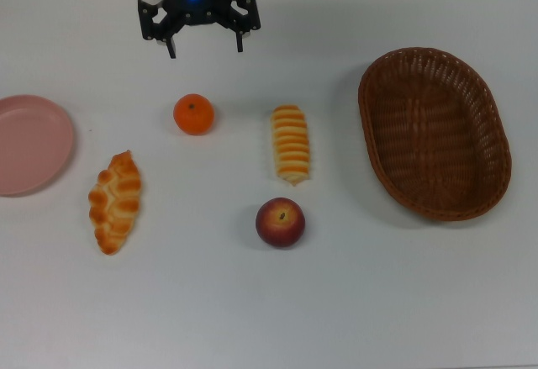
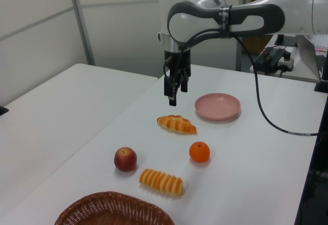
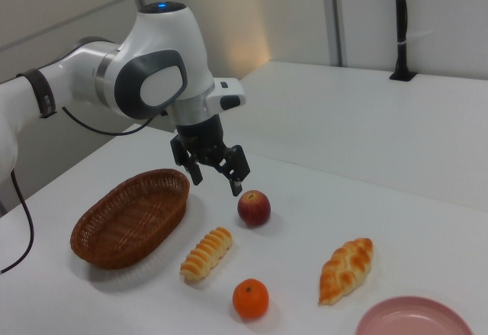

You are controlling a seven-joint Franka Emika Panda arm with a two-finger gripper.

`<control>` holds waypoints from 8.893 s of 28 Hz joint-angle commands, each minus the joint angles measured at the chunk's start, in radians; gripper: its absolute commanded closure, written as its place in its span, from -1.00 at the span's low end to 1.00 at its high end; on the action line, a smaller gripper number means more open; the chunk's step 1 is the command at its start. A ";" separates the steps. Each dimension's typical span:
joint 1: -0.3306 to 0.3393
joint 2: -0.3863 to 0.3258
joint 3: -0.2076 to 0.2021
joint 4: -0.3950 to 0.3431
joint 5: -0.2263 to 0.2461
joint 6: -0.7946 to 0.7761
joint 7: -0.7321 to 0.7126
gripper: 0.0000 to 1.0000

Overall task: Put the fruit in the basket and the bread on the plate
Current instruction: 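Move the gripper down to the red apple and grasp it, then carry the apple to the wicker basket and release it inside, then move the gripper to the braided bread roll and grasp it, then lift the braided roll onto the pink plate and open the gripper, then move the gripper down to the orange and grasp it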

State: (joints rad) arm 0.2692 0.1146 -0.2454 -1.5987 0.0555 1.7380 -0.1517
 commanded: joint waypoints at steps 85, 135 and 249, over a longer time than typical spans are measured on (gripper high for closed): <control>0.110 0.456 0.305 0.279 -0.330 0.309 0.633 1.00; -0.401 0.276 0.330 0.053 -0.233 0.282 0.169 -1.00; -0.295 0.080 0.207 -0.125 -0.068 0.129 0.087 -1.00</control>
State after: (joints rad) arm -0.0970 0.2804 -0.0215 -1.6046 -0.0308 1.8577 -0.1113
